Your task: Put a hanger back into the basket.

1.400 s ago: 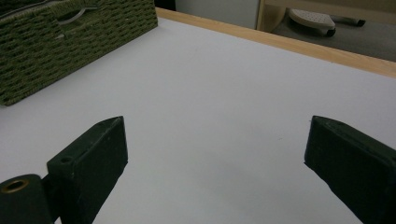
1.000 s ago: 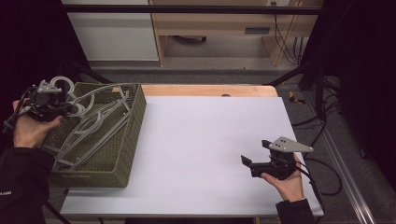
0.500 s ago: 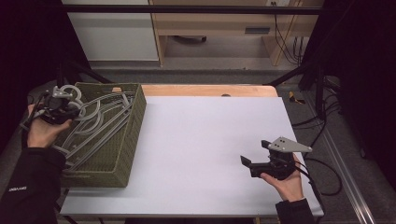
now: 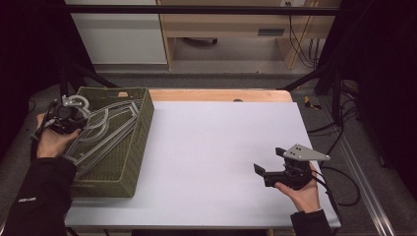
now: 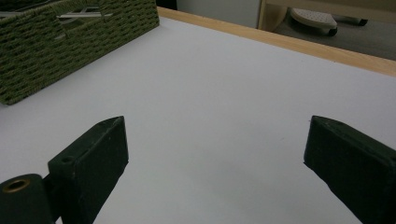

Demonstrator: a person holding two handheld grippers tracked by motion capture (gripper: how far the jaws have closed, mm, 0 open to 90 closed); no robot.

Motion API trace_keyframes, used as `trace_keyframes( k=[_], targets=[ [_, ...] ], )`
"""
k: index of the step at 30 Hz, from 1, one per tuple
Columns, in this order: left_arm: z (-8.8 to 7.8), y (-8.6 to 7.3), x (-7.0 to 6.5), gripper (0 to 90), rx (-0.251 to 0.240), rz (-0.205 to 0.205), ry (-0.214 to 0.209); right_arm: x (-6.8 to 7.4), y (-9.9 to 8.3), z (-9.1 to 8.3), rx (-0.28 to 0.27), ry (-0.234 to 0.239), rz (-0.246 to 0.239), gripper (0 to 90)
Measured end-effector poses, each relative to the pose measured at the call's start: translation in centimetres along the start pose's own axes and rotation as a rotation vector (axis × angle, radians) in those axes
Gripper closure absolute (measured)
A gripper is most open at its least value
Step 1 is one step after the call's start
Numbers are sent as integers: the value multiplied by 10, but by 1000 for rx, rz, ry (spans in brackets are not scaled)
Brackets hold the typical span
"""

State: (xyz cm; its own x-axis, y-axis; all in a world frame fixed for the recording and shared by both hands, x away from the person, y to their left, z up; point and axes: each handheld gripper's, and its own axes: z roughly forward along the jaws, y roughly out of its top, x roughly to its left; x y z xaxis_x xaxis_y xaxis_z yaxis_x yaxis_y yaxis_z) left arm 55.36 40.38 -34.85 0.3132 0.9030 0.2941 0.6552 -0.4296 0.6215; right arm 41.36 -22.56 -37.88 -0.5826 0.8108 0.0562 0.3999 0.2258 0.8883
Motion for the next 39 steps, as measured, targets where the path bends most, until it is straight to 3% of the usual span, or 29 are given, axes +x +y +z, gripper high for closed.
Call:
trace_keyframes(
  k=[2,5,8,14,23,30,35,39],
  targets=[
    [-1,-4,2,774,-6,-20,-17,0,0,0,2,-2,0,69],
    [-2,-11,6,699,26,-42,-43,1,0,0,0,-1,-1,69],
    [-1,-19,9,646,66,-28,-34,1,0,0,0,0,0,70],
    [-8,-30,14,603,50,-50,-54,2,0,2,7,2,-2,69],
    [-56,-26,-12,404,-257,-94,-204,2,1,-1,-8,2,-4,65],
    [-87,-27,-54,282,-452,-102,-355,1,2,-4,-35,-2,-1,62],
    [-95,-38,-89,227,-534,-122,-437,1,3,-7,-63,-4,4,55],
    [-93,-47,-114,203,-556,-112,-470,1,3,-9,-77,-3,2,49]
  ],
)
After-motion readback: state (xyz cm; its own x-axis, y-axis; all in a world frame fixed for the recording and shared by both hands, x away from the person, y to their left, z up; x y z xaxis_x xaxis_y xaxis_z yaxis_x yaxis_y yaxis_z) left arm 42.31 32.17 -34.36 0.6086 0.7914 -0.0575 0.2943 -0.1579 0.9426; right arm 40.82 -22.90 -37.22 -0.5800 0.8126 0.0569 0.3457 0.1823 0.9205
